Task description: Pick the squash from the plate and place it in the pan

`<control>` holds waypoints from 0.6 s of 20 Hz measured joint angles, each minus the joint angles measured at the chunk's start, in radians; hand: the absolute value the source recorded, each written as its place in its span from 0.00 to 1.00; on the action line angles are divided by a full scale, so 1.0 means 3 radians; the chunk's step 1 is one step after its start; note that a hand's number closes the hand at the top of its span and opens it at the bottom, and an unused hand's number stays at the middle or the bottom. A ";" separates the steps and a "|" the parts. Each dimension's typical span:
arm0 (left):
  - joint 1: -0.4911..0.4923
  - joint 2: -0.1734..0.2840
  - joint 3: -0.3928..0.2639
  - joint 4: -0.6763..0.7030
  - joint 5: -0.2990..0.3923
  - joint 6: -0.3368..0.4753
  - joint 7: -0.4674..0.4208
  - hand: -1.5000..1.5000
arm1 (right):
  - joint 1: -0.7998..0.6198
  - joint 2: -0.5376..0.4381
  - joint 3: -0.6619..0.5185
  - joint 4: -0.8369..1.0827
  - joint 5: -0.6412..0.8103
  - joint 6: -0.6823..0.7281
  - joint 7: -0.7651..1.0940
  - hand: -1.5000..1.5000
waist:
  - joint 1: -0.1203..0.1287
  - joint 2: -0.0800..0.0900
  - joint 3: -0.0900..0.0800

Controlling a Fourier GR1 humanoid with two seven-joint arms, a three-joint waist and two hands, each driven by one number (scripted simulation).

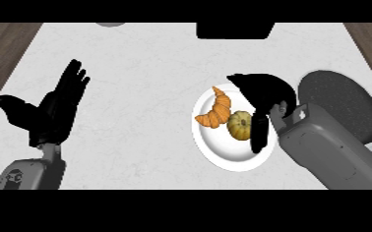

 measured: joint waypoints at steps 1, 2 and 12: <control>-0.0002 -0.0003 0.0009 0.0020 -0.0010 -0.0012 -0.0027 0.50 | -0.0021 0.0056 0.0005 0.0050 0.0043 0.0009 -0.0006 0.00 | 0.0000 0.0000 0.0000; -0.0002 -0.0009 0.0004 -0.0019 -0.0009 -0.0011 0.0006 0.50 | -0.0051 0.0107 0.0007 0.0101 0.0058 0.0017 0.0005 0.00 | 0.0003 0.0000 0.0000; -0.0041 -0.0049 0.0026 -0.0059 -0.0078 0.0001 0.0089 0.50 | 0.0016 0.0290 0.0033 0.0480 0.0409 0.0072 -0.0025 0.00 | -0.0006 0.0001 0.0001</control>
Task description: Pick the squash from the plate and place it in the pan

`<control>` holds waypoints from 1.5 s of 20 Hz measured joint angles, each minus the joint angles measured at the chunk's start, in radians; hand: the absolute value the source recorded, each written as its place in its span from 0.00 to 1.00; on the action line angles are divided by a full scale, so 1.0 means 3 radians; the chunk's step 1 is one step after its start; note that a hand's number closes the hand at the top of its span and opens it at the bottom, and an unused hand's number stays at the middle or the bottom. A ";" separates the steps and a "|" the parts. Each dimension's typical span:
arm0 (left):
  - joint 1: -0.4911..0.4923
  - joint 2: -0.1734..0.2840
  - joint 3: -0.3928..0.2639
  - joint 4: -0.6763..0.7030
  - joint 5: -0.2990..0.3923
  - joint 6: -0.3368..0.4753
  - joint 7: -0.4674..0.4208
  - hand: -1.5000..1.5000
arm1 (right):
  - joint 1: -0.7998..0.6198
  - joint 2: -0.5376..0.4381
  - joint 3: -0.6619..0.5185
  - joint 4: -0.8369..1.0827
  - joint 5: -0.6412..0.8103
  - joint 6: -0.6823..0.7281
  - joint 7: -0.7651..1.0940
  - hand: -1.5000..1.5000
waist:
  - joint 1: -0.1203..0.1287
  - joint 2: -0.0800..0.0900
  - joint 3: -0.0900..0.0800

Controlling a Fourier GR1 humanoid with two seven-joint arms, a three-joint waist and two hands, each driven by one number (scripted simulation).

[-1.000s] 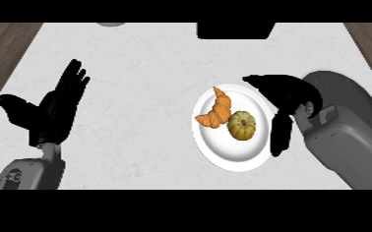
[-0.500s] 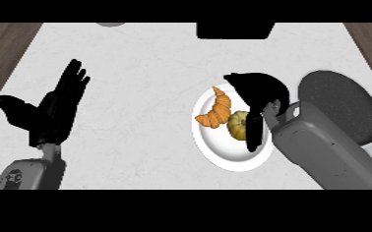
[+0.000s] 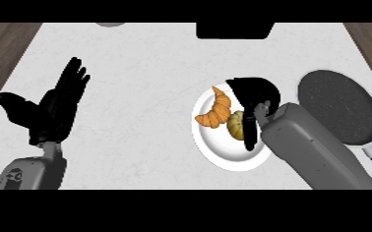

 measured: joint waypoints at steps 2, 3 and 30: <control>0.0005 -0.0001 0.0022 -0.0015 0.0003 -0.0022 0.0024 0.50 | 0.0027 0.0047 -0.0043 0.0077 0.0100 0.0022 -0.0056 0.00 | 0.0000 0.0001 0.0000; 0.0008 -0.0011 0.0015 -0.0051 -0.0018 -0.0011 0.0044 0.50 | 0.0001 0.0085 -0.0088 0.0146 0.0129 0.0044 -0.0089 0.00 | 0.0002 0.0001 0.0001; -0.0014 -0.0149 0.0188 -0.0011 -0.0168 -0.0195 0.0049 0.50 | 0.0290 0.0654 -0.0438 0.1160 0.1382 -0.0288 -0.1225 1.00 | 0.0003 -0.0021 -0.0015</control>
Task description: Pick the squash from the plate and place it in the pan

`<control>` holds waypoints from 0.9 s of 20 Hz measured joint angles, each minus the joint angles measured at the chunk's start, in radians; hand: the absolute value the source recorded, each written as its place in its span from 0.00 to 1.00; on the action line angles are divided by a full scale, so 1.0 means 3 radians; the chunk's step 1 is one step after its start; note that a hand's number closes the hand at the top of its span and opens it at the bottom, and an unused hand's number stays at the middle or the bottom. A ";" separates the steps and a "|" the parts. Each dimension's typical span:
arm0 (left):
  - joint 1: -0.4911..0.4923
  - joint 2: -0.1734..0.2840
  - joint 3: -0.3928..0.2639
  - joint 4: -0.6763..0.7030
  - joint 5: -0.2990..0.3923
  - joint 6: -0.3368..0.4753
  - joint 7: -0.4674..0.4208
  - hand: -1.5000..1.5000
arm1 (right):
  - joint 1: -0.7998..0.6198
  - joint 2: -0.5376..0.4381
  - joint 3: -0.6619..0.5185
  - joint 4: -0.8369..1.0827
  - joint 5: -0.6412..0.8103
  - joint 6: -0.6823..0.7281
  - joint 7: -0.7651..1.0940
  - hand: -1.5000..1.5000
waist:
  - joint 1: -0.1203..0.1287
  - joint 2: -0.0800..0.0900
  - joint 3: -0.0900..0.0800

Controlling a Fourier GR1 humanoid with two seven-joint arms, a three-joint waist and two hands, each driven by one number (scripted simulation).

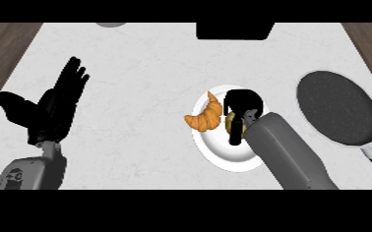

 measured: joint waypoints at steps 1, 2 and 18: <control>0.0001 0.0003 0.0018 0.0021 0.0006 -0.0019 -0.0017 0.50 | 0.0040 0.0005 -0.0001 -0.0026 0.0044 -0.0044 -0.0038 1.00 | -0.0004 -0.0005 -0.0003; 0.0017 0.0019 0.0050 0.0008 0.0038 -0.0054 -0.0024 0.50 | 0.0049 0.0021 -0.0003 0.0006 0.0097 -0.0112 -0.0076 1.00 | -0.0006 -0.0012 -0.0009; 0.0101 -0.0008 0.0168 0.0020 0.0001 -0.0054 -0.0017 0.50 | 0.1101 -0.0335 0.0283 -0.1481 0.0480 -0.0553 -0.0749 1.00 | -0.0150 -0.0028 0.0013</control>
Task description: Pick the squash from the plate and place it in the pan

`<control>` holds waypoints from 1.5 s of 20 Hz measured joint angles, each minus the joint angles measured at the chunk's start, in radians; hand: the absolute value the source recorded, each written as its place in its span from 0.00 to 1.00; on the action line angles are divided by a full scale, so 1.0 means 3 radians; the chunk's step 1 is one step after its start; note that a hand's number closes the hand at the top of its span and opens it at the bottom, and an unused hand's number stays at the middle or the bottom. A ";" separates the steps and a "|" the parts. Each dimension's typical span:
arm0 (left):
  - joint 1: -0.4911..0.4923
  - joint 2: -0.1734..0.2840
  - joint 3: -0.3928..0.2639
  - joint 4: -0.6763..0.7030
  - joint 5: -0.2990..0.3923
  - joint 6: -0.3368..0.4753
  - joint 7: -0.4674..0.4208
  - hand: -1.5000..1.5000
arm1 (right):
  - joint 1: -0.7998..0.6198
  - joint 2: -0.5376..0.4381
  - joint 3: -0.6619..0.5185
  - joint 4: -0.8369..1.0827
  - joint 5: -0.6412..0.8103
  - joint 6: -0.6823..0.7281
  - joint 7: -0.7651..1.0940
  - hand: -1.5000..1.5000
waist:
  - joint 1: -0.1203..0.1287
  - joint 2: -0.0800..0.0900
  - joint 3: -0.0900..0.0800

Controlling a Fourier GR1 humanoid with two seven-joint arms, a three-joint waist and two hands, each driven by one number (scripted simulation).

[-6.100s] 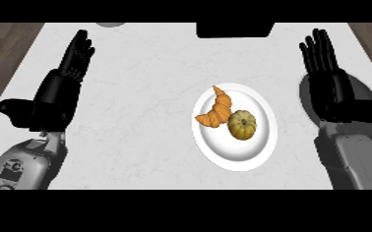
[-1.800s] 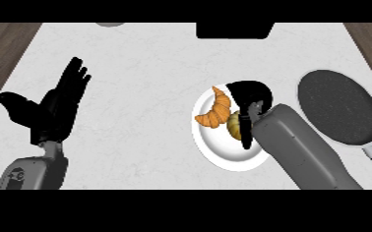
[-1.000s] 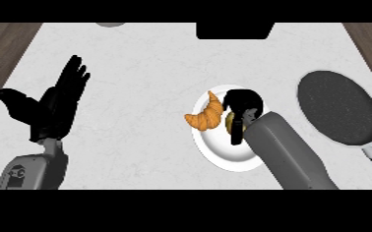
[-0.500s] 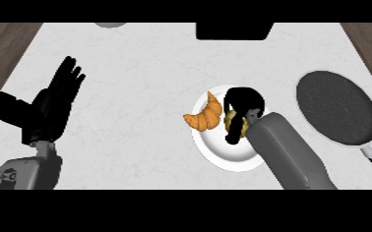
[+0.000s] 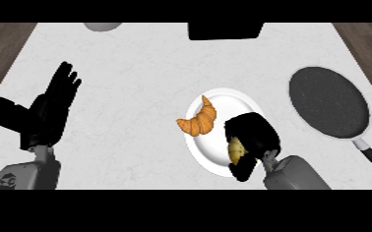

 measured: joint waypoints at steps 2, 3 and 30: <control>0.0018 -0.0013 0.0006 -0.0001 -0.0012 0.0020 -0.0020 0.50 | 0.0188 -0.0177 0.0063 -0.0402 0.0125 -0.0177 -0.0068 1.00 | -0.0022 -0.0003 0.0001; 0.0033 -0.0006 0.0025 0.0011 -0.0003 0.0014 -0.0035 0.50 | 0.0263 -0.0279 0.0075 -0.0612 0.0188 -0.0255 -0.0095 1.00 | -0.0038 -0.0007 0.0001; -0.0073 -0.0064 -0.0049 -0.0075 -0.0060 -0.0022 0.0048 0.50 | 0.0747 -0.0976 -0.2365 -0.1967 -0.0553 -0.0521 -0.0700 1.00 | 0.0125 0.0052 0.0005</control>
